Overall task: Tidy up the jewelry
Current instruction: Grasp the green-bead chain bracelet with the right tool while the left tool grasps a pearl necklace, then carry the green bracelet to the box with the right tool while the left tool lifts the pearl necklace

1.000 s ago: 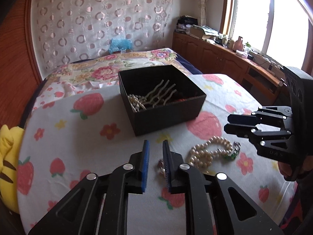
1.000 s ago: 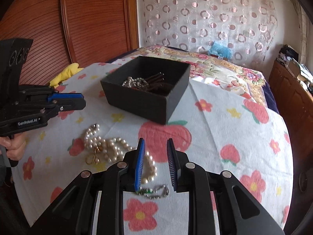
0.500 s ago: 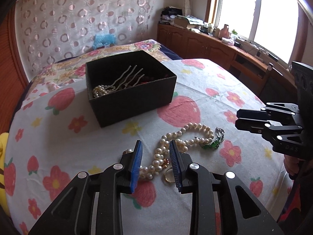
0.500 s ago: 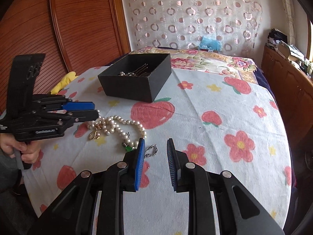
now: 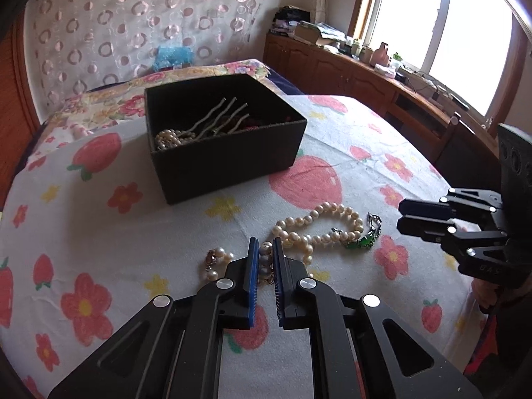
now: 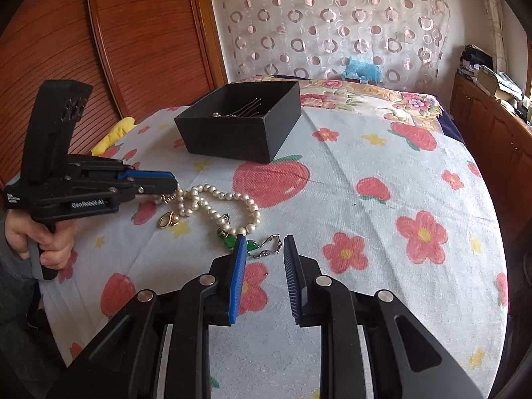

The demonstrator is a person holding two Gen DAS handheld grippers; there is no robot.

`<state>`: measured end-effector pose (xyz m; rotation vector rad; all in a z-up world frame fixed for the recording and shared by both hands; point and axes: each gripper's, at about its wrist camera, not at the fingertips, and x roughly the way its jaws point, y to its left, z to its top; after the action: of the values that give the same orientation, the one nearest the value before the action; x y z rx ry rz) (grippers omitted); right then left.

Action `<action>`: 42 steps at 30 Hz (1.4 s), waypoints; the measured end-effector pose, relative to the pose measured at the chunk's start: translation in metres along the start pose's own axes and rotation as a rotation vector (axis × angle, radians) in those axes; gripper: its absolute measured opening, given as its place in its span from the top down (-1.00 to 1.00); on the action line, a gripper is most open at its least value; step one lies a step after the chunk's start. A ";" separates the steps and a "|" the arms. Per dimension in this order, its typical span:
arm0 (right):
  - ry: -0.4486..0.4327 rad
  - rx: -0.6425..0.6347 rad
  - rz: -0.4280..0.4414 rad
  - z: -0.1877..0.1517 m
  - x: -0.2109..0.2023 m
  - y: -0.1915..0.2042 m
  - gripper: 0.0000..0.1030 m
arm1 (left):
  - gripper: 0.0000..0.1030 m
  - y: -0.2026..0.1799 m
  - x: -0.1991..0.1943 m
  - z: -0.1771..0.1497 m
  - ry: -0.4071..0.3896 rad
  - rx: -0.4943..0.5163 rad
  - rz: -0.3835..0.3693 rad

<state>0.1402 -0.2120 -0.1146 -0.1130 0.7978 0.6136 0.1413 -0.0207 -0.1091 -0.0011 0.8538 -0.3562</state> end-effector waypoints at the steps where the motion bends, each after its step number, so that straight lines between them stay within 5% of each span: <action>1: 0.002 0.000 0.000 0.000 0.002 0.001 0.51 | 0.87 0.001 -0.005 0.000 -0.014 -0.005 0.006; 25: 0.041 -0.043 -0.006 0.000 0.011 0.013 0.51 | 0.87 0.013 -0.123 0.022 -0.323 -0.079 0.038; 35: 0.047 -0.085 0.007 0.006 0.016 0.024 0.18 | 0.87 0.005 -0.157 0.025 -0.402 -0.061 0.031; 42: 0.067 -0.115 0.029 0.021 0.032 0.025 0.17 | 0.87 0.005 -0.172 0.025 -0.433 -0.060 0.032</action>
<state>0.1566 -0.1696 -0.1190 -0.2289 0.8303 0.6859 0.0578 0.0331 0.0335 -0.1166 0.4348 -0.2851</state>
